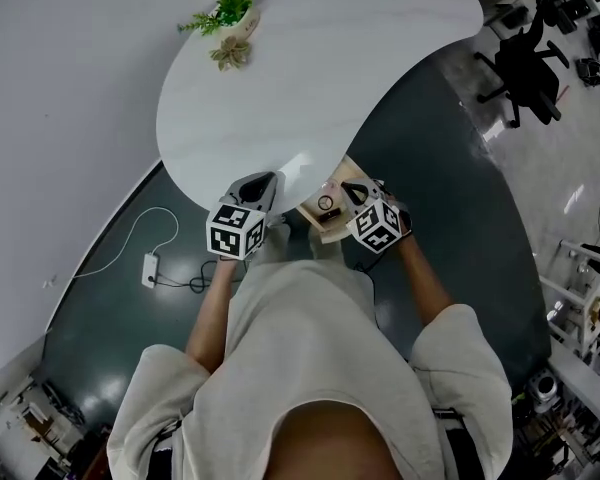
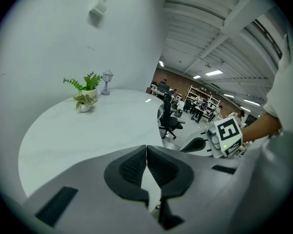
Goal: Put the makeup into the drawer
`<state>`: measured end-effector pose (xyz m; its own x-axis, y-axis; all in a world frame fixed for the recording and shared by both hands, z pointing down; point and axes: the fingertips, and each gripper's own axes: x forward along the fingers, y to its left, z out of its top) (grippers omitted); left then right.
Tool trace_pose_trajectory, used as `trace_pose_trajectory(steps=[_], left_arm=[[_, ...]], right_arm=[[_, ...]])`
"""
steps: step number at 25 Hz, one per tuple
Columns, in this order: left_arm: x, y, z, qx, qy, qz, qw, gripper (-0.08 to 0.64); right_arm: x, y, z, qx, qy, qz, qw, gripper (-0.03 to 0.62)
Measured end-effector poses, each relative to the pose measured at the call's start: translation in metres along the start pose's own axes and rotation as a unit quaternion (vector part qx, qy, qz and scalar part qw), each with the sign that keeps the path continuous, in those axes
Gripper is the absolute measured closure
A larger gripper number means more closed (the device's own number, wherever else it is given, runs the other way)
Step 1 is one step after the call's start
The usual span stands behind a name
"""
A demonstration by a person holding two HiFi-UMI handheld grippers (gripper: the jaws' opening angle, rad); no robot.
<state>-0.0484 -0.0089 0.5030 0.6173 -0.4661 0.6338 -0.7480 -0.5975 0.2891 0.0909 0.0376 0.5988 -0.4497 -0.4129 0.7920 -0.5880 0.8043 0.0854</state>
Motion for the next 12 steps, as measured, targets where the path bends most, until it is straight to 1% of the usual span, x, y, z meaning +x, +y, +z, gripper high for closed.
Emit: trace_pose_trajectory(steps=[1,3,6,9,11,12], left_arm=[[0.0,0.0,0.003,0.003,-0.002,-0.001,1.0,0.549],[0.0,-0.001,0.01,0.009,-0.006,-0.003,0.9999,0.549],[0.001,-0.002,0.022,0.018,-0.013,-0.006,0.9997,0.549],[-0.001,-0.001,0.036,0.03,-0.024,-0.007,0.9992,0.549],[-0.003,-0.001,0.048,0.039,-0.034,-0.008,0.9987,0.549],[-0.003,-0.002,0.055,0.044,-0.039,-0.009,0.9983,0.549]], right_arm=[[-0.005,-0.005,0.004,0.039,-0.014,-0.009,0.999,0.595],[-0.015,-0.015,0.01,0.106,-0.044,-0.027,0.993,0.595],[-0.032,-0.035,0.02,0.176,-0.087,-0.062,0.979,0.595],[-0.052,-0.054,0.032,0.23,-0.129,-0.095,0.96,0.595],[-0.068,-0.067,0.039,0.244,-0.151,-0.122,0.95,0.595],[-0.078,-0.075,0.043,0.242,-0.16,-0.138,0.947,0.595]])
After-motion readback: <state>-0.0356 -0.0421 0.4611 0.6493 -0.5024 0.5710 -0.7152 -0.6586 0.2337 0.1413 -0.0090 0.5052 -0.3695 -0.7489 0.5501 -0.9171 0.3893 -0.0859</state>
